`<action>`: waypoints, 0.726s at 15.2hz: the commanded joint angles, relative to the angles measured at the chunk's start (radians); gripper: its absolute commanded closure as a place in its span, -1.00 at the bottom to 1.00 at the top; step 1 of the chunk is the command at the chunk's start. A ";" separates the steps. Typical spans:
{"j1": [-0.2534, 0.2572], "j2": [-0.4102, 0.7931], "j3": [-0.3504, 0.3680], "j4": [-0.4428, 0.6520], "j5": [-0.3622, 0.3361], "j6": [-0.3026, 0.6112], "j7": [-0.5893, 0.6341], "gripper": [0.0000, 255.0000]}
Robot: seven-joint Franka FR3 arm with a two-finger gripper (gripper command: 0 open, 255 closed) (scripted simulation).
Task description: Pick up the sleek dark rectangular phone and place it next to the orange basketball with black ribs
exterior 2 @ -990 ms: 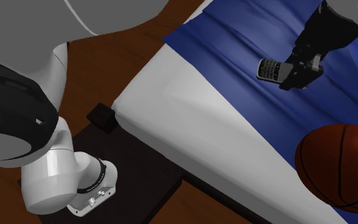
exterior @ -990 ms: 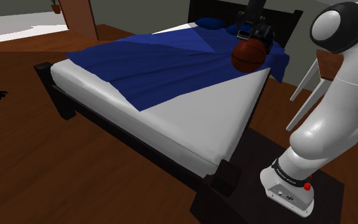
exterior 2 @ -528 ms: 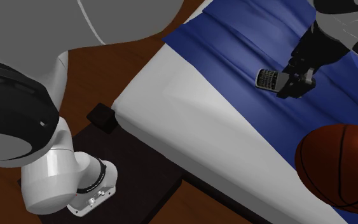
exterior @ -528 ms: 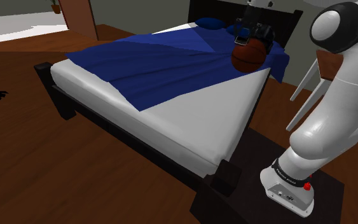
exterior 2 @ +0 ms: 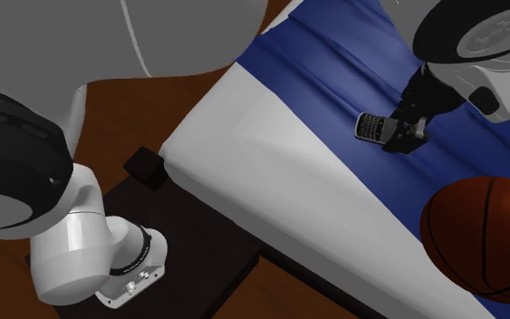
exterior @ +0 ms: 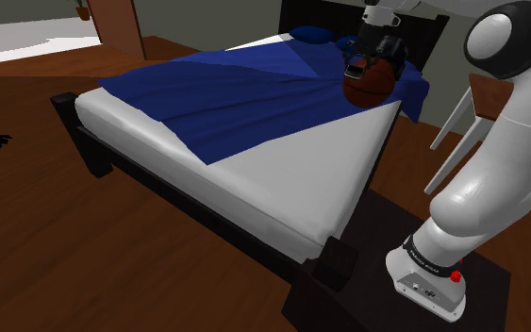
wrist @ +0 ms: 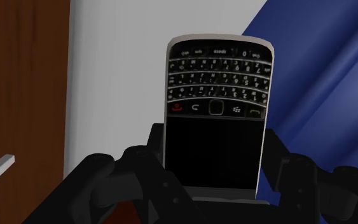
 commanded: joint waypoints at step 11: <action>0.003 0.000 0.002 -0.161 0.003 0.161 -0.011 1.00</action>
